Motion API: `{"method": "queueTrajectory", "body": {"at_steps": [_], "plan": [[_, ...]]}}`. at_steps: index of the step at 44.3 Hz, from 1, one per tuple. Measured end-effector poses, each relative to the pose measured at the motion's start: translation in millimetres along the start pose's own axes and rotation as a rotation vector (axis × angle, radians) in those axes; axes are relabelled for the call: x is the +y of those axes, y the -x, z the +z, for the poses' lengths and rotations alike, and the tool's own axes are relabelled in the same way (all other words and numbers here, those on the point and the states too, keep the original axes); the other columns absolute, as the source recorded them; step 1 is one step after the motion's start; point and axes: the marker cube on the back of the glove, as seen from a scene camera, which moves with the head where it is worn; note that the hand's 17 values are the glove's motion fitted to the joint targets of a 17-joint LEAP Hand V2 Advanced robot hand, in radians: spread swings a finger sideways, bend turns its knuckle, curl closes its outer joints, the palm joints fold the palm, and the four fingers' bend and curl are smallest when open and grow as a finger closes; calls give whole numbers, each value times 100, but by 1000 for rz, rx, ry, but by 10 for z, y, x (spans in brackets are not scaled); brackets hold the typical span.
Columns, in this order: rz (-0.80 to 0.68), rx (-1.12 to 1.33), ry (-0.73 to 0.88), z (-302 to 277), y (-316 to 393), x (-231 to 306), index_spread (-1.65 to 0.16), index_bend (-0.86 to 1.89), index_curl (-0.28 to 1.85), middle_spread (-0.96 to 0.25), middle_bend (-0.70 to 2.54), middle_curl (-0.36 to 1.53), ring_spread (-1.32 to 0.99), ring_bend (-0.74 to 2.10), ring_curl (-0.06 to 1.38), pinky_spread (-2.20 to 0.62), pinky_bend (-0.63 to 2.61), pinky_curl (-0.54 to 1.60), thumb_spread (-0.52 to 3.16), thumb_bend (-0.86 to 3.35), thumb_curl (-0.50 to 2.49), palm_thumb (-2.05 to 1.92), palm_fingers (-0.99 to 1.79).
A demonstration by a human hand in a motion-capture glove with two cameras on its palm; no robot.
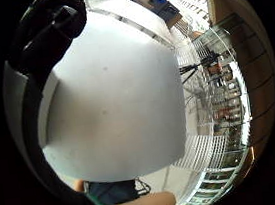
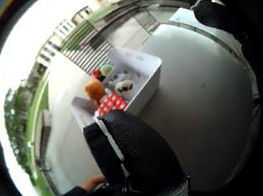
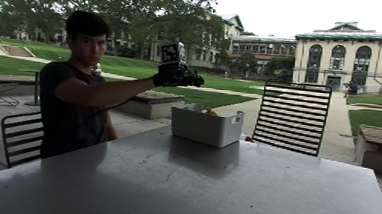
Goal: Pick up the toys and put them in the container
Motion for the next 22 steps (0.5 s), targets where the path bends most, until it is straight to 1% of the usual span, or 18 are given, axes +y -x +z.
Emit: {"method": "queueTrajectory", "body": {"at_steps": [1, 4, 6, 10, 22], "plan": [[61, 35, 2, 2, -89, 35, -36, 16, 58, -5, 27, 50, -8, 73, 28, -5, 107, 35, 106, -9, 15, -13, 4], [339, 200, 5, 24, -440, 121, -36, 15, 57, -5, 28, 50, -10, 77, 28, -4, 102, 33, 106, -9, 14, -13, 4], [424, 231, 4, 15, -625, 228, -36, 14, 56, -5, 30, 50, -10, 79, 29, -4, 99, 33, 107, -9, 14, -13, 3], [476, 259, 8, -9, -959, 499, -35, 15, 54, -5, 31, 50, -11, 81, 30, -4, 96, 32, 107, -9, 14, -13, 2], [573, 290, 58, 24, -1886, 1601, -35, 16, 49, -5, 32, 49, -14, 80, 29, -4, 91, 31, 107, -9, 12, -13, 1]]}}
